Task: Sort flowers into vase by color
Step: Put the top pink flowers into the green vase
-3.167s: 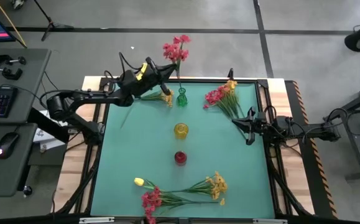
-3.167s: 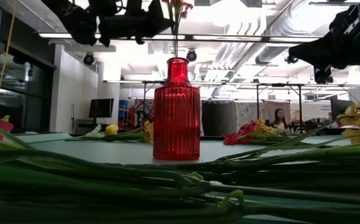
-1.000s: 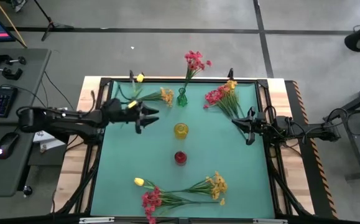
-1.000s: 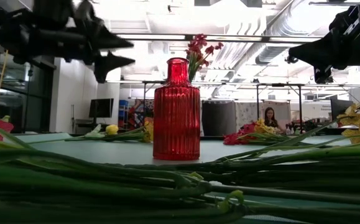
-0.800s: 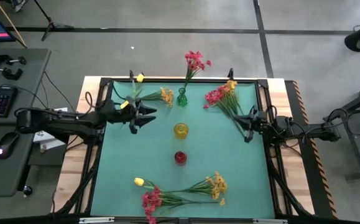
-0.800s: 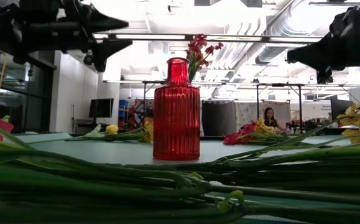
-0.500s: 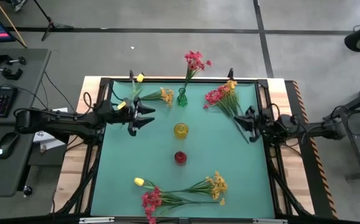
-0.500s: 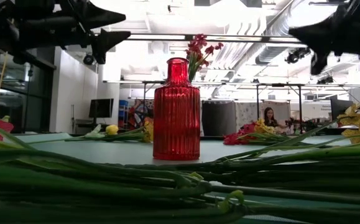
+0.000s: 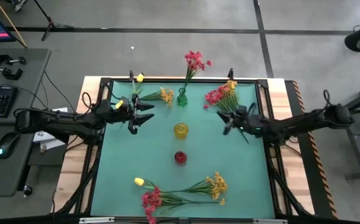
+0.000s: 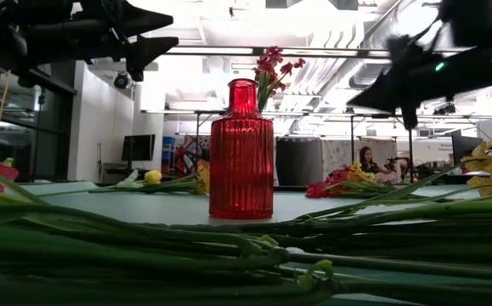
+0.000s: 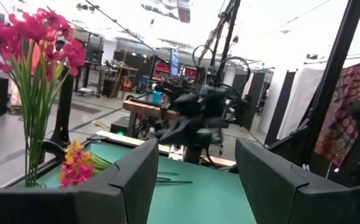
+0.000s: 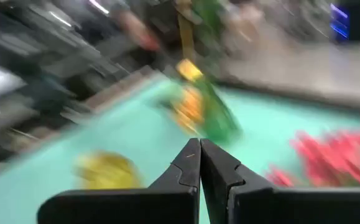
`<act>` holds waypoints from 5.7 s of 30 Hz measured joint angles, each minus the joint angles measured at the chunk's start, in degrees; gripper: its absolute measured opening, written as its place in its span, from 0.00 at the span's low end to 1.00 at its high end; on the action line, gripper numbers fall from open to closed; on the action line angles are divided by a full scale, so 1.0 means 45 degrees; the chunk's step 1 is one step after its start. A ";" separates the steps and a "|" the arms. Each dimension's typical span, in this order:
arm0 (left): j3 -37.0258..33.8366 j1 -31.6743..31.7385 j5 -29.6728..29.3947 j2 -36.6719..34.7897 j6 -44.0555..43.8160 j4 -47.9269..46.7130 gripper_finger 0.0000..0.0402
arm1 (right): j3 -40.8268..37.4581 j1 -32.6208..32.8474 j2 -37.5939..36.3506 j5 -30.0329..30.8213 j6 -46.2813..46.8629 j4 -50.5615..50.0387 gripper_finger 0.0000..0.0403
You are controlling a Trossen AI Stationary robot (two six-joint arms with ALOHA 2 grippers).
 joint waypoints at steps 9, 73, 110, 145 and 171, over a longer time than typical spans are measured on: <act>0.0000 0.0005 -0.0012 0.0000 0.0257 -0.0021 0.50 | 0.5056 -0.2235 0.3147 -0.2401 0.2215 -1.2082 0.06; 0.0010 0.0007 0.0017 0.0005 0.0243 -0.0322 0.50 | 0.7490 -0.4513 0.6615 -0.3517 0.0604 -1.7829 0.33; 0.0010 0.0008 0.0017 0.0005 0.0237 -0.0557 0.50 | 0.7293 -0.5402 0.6605 -0.4317 0.0313 -1.7760 0.33; 0.0010 0.0010 0.0017 -0.0005 0.0126 -0.0505 0.50 | 1.0652 -0.2612 0.4141 -0.5183 0.0924 -1.9521 0.00; 0.0003 -0.0525 0.5356 -0.3516 -0.0624 0.0093 0.50 | 0.9884 -0.1036 0.8296 -0.3610 -0.7080 0.1540 0.00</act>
